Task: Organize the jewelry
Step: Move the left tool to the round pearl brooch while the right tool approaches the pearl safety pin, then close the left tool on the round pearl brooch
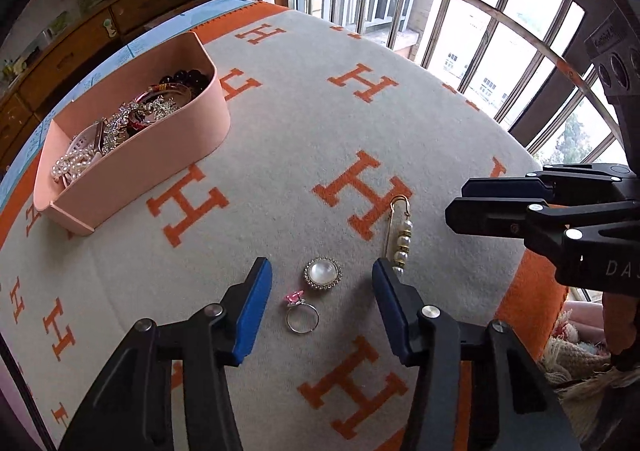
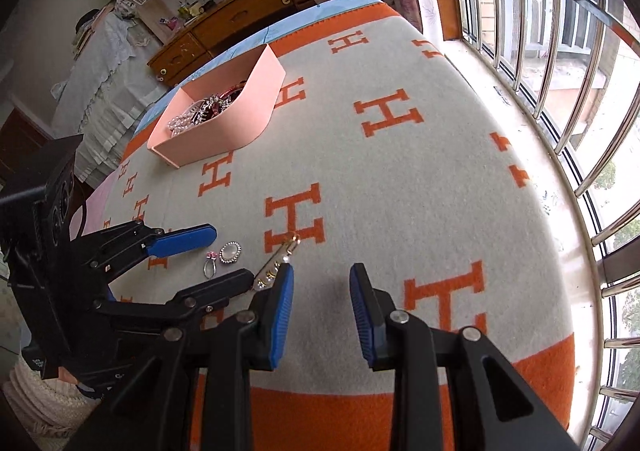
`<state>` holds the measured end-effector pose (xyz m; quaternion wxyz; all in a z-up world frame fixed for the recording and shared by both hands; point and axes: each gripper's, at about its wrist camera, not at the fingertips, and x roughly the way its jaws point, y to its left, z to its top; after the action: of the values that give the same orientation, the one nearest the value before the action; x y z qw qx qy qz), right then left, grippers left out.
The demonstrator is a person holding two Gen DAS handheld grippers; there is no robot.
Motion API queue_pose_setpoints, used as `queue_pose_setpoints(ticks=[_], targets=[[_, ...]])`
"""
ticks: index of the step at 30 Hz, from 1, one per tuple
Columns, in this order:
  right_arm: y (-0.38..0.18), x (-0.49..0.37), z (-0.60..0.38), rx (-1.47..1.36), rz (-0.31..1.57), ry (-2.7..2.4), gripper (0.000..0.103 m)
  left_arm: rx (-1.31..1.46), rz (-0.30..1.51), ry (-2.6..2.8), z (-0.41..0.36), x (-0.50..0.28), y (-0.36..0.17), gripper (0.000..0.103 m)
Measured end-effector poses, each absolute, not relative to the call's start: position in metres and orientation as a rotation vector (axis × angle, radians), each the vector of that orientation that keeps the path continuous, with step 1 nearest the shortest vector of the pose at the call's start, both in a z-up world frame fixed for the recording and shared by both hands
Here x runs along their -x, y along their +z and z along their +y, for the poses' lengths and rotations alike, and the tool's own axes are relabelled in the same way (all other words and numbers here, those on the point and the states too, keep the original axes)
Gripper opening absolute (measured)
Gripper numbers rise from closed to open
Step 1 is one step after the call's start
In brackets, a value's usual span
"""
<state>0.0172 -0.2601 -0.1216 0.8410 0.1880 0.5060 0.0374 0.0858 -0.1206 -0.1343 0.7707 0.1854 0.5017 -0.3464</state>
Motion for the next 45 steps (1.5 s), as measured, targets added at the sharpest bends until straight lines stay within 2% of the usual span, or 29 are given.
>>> queue_pose_setpoints(ticks=[5, 10, 16, 35, 42, 44, 45], targets=[[-0.126, -0.017, -0.264, -0.415, 1.068, 0.095, 0.029, -0.424, 1.083, -0.752, -0.124, -0.085, -0.134, 0.041], [-0.129, -0.017, -0.268, -0.433, 1.065, 0.105, 0.029, -0.444, 1.090, -0.748, -0.125, -0.085, -0.133, 0.038], [-0.129, -0.017, -0.265, -0.421, 1.060, 0.119, 0.029, -0.443, 1.099, -0.732, -0.124, -0.086, -0.131, 0.018], [-0.129, -0.031, -0.225, -0.327, 1.117, 0.195, 0.029, -0.228, 1.073, -0.663, -0.074, -0.085, -0.120, 0.017], [-0.127, -0.042, -0.191, -0.157, 1.103, 0.161, 0.029, -0.139, 1.058, -0.655, -0.046, -0.090, -0.116, 0.017], [-0.128, -0.043, -0.180, -0.086, 1.090, 0.155, 0.022, -0.118, 1.061, -0.654, -0.039, -0.093, -0.116, 0.017], [-0.129, -0.043, -0.175, -0.062, 1.083, 0.149, 0.013, -0.109, 1.062, -0.652, -0.037, -0.094, -0.116, 0.017]])
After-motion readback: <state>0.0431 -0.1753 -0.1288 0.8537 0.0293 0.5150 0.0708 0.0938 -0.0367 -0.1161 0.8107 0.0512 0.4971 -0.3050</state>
